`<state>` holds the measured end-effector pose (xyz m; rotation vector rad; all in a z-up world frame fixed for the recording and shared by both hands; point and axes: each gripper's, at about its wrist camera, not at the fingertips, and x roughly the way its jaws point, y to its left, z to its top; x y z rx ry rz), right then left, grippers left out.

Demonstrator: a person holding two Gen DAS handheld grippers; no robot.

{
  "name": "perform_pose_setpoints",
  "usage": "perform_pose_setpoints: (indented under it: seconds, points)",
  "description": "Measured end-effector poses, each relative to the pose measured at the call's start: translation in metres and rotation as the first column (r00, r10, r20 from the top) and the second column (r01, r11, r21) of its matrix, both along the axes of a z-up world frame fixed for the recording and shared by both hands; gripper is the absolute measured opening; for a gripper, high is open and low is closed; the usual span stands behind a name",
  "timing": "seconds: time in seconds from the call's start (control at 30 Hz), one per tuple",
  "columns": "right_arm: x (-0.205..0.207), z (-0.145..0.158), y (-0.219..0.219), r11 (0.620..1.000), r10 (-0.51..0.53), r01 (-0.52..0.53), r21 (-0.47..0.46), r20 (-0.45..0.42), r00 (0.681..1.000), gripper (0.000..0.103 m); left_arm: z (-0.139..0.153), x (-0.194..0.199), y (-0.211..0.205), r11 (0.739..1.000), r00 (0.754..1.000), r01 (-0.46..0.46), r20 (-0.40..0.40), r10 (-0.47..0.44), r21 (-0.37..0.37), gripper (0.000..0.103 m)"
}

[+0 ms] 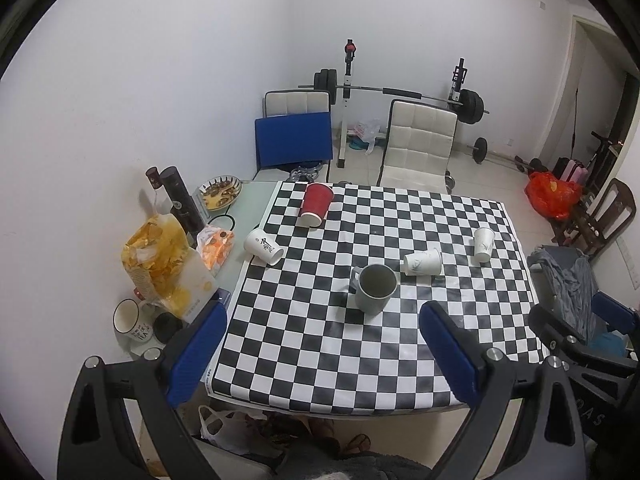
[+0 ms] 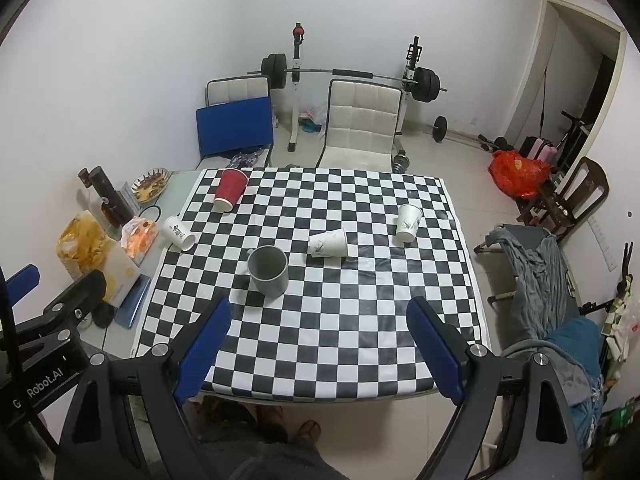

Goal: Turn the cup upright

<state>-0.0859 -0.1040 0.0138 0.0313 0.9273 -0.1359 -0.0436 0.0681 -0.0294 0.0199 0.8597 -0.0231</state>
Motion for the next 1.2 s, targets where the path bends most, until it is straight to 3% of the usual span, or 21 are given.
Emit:
perform_pose_setpoints:
  seconds: [1.2]
  points:
    - [0.0081,0.0069,-0.0003,1.000,-0.016,0.017,0.007,-0.003,1.000,0.091,0.0029,0.0045,0.0052,1.000,1.000,-0.006,-0.001,0.006,-0.001,0.098]
